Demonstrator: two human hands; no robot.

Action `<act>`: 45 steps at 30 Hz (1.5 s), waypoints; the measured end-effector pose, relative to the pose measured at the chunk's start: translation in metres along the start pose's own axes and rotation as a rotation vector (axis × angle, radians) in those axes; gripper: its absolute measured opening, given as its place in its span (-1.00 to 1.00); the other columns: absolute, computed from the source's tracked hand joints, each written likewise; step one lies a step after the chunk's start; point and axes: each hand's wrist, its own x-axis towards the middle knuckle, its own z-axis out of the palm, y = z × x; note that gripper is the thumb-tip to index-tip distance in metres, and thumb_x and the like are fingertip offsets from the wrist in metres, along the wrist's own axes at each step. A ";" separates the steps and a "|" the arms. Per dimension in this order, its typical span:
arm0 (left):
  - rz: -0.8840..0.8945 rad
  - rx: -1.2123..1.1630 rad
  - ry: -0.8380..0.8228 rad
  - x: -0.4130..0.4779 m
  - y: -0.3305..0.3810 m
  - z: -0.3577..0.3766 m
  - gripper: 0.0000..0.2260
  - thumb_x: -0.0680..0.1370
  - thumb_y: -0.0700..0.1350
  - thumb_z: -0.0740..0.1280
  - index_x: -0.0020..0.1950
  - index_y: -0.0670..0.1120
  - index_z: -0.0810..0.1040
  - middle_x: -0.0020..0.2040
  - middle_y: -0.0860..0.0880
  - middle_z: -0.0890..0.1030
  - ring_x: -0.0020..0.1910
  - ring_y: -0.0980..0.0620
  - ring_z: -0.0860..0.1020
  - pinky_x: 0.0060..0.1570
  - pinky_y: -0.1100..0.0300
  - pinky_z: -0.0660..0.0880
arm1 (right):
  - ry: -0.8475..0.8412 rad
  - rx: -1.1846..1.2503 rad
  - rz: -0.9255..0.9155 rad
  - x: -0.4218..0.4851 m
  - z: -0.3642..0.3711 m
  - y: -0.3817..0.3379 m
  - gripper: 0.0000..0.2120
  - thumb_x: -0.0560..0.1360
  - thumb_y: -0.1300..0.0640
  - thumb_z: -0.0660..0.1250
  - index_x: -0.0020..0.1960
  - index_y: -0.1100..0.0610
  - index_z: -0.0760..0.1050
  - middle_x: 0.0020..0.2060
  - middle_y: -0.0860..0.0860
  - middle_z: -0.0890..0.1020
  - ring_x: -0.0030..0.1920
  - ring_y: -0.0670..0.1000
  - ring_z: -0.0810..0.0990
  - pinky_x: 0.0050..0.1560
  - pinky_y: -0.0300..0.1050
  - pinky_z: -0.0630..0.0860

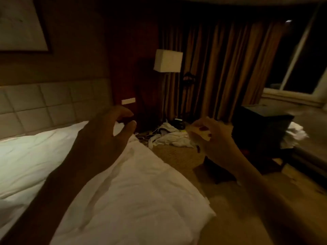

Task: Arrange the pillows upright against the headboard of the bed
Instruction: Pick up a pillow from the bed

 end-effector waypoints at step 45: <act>0.318 -0.186 -0.197 0.413 0.233 0.594 -0.86 0.58 0.10 0.32 0.08 0.11 0.58 0.02 0.20 0.57 -0.02 0.19 0.57 -0.13 0.18 0.47 | 0.179 -0.233 0.285 0.240 -0.260 0.559 -0.83 0.54 0.11 0.39 0.13 0.06 0.54 0.01 -0.06 0.57 -0.01 -0.15 0.59 -0.14 -0.31 0.51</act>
